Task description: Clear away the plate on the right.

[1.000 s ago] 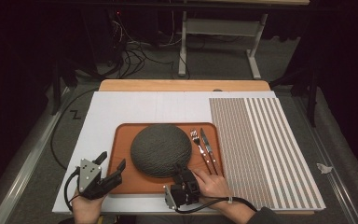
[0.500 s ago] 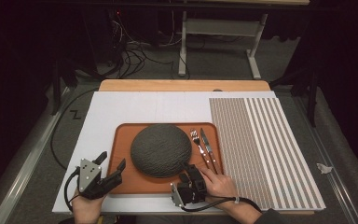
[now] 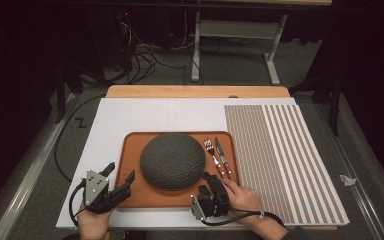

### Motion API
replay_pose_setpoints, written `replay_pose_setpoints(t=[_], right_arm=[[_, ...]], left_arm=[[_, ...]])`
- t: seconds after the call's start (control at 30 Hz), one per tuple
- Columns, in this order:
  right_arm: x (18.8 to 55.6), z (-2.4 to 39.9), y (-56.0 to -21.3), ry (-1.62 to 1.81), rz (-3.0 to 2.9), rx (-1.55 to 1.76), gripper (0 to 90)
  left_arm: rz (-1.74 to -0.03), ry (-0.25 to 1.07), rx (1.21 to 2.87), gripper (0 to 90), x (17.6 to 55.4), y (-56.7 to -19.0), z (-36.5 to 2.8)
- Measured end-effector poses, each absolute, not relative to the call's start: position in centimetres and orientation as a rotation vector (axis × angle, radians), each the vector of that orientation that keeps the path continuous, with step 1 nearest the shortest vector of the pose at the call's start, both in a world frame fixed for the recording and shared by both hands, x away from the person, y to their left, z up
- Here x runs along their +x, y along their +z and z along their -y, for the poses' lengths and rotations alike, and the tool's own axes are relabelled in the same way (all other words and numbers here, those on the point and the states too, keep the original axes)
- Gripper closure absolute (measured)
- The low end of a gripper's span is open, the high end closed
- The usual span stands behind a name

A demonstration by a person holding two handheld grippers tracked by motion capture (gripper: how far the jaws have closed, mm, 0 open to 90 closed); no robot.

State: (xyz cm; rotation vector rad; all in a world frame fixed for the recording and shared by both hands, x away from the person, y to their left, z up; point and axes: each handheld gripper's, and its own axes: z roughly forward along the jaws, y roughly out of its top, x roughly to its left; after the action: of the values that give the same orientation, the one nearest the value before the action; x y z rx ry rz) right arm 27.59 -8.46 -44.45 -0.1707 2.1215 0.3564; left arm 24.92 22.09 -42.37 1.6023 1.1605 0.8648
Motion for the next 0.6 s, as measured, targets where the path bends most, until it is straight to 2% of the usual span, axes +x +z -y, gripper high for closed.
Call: replay_pose_setpoints(t=[0.6], right_arm=[[28.0,10.4,-43.9,0.349,-2.108,-0.14,46.3]], left_arm=[[-1.165,0.869,1.596,31.8,24.9,-42.4,-22.1]])
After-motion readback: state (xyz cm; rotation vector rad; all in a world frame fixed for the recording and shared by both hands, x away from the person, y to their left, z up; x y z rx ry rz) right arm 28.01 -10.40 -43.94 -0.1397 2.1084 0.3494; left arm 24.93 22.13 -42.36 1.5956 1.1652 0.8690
